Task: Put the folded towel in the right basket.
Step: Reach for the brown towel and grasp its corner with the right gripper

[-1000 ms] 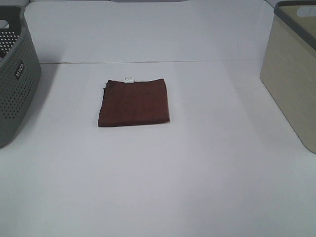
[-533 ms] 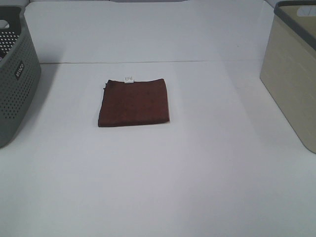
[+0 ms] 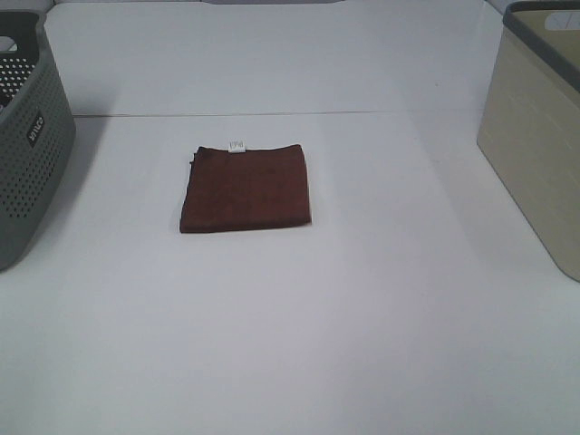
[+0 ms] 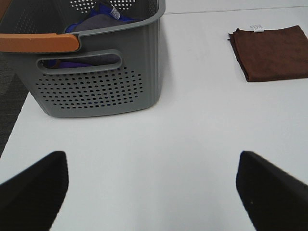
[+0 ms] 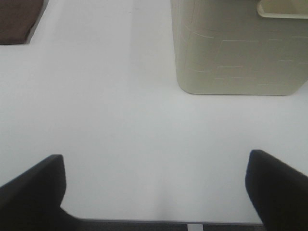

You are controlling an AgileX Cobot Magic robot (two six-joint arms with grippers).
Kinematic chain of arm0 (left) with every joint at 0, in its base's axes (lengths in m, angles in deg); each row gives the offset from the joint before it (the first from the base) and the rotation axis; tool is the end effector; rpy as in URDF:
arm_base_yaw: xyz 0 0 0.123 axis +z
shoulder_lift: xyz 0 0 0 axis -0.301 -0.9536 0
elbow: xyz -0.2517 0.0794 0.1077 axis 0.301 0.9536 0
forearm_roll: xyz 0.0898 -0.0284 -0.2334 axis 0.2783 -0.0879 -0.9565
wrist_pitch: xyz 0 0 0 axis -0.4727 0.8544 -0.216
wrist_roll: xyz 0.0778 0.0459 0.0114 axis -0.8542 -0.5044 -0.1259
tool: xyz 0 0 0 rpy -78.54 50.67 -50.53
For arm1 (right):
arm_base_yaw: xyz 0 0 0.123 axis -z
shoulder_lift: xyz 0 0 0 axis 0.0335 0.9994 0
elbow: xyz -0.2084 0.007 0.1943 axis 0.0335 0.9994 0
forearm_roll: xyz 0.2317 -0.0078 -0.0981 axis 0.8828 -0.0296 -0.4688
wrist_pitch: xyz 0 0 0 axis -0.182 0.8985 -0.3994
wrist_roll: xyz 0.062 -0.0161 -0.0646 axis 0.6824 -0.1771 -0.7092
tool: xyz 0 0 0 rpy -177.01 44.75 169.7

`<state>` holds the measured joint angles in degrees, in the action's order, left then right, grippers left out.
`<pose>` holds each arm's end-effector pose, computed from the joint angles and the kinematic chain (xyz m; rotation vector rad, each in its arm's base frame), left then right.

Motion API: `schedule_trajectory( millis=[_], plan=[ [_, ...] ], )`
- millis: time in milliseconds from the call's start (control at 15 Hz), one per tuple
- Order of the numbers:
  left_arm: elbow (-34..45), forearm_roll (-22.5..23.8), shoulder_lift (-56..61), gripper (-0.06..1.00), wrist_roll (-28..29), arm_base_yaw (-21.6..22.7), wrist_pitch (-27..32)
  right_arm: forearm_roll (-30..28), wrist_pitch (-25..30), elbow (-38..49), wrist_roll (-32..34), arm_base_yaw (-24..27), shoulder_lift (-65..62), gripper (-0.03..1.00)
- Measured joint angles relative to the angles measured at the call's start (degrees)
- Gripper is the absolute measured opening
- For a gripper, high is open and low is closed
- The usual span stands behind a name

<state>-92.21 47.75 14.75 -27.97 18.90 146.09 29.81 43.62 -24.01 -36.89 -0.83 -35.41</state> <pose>-0.0053 -0.0002 0.2777 0.0071 2.0308 0.0348 -0.0031 0.0043 0.2619 -0.0827 2.1280 -0.0046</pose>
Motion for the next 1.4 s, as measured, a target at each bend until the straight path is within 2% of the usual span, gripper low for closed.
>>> schedule_trajectory(
  millis=[1400],
  plan=[
    [0.0, 0.0, 0.0, 0.88, 0.0, 0.0, 0.0, 0.0, 0.0, 0.0, 0.0, 0.0, 0.0, 0.97]
  ],
)
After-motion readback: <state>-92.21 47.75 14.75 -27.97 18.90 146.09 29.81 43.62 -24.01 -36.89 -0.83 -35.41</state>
